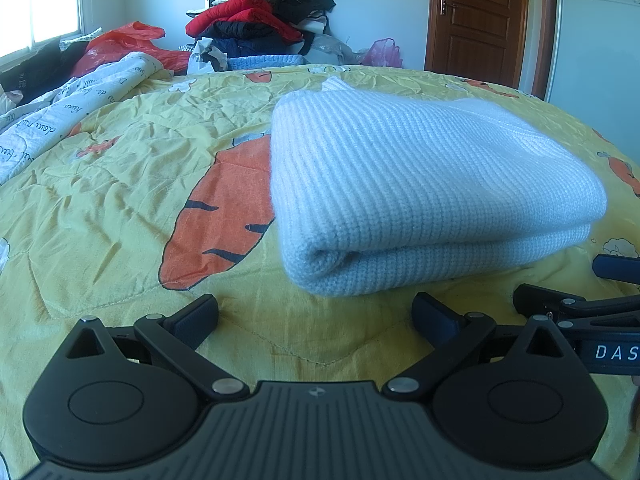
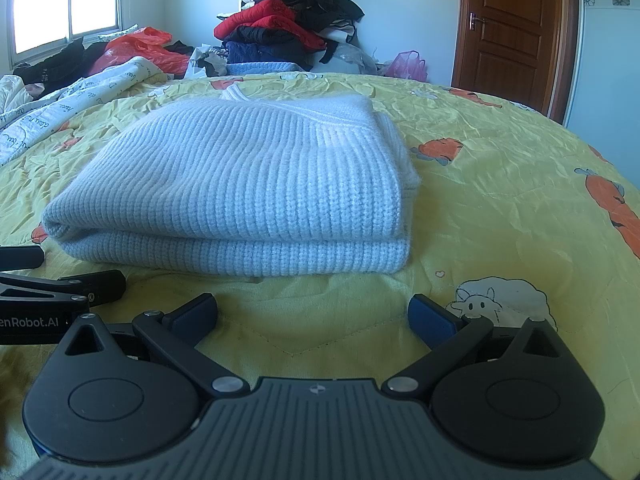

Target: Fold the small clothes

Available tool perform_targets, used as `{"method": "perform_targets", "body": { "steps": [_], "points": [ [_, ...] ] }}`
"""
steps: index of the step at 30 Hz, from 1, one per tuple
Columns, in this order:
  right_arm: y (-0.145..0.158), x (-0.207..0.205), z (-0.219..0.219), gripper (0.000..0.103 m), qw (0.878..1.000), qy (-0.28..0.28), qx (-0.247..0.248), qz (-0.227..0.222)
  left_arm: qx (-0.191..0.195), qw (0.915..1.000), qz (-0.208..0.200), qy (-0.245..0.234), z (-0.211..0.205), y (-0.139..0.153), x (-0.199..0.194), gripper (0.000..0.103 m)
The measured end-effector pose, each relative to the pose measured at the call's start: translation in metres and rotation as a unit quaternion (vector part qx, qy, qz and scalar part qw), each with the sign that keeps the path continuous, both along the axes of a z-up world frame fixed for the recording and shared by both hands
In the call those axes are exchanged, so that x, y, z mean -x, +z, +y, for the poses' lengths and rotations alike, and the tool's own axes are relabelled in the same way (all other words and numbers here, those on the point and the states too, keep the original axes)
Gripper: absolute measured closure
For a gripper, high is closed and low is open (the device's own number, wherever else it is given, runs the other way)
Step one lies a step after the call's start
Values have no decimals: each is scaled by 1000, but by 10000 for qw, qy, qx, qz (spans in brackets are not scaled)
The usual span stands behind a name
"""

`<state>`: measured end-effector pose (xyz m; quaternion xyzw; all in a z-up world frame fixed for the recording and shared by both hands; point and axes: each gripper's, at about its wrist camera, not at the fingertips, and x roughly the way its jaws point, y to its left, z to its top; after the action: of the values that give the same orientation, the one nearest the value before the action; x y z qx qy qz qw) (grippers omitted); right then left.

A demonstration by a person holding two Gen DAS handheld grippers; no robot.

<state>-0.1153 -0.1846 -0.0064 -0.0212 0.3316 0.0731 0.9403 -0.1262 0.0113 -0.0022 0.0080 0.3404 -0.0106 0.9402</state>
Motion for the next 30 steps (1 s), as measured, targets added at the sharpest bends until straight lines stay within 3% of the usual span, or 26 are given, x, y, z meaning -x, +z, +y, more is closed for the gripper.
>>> {"method": "perform_targets", "body": {
  "steps": [15, 24, 27, 30],
  "points": [
    [0, 0, 0, 1, 10000, -1, -1, 3, -10, 9999, 96, 59, -2, 3, 2, 0],
    [8, 18, -3, 1, 9992, -398, -80, 32, 66, 9976, 576, 383, -6, 16, 17, 0],
    [10, 30, -3, 1, 9989, -441, -128, -12, 134, 9976, 524, 431, -6, 22, 24, 0],
    [18, 38, 4, 1, 9995, -216, 167, -143, 6, 9985, 292, 471, -10, 33, 34, 0]
  ]
}}
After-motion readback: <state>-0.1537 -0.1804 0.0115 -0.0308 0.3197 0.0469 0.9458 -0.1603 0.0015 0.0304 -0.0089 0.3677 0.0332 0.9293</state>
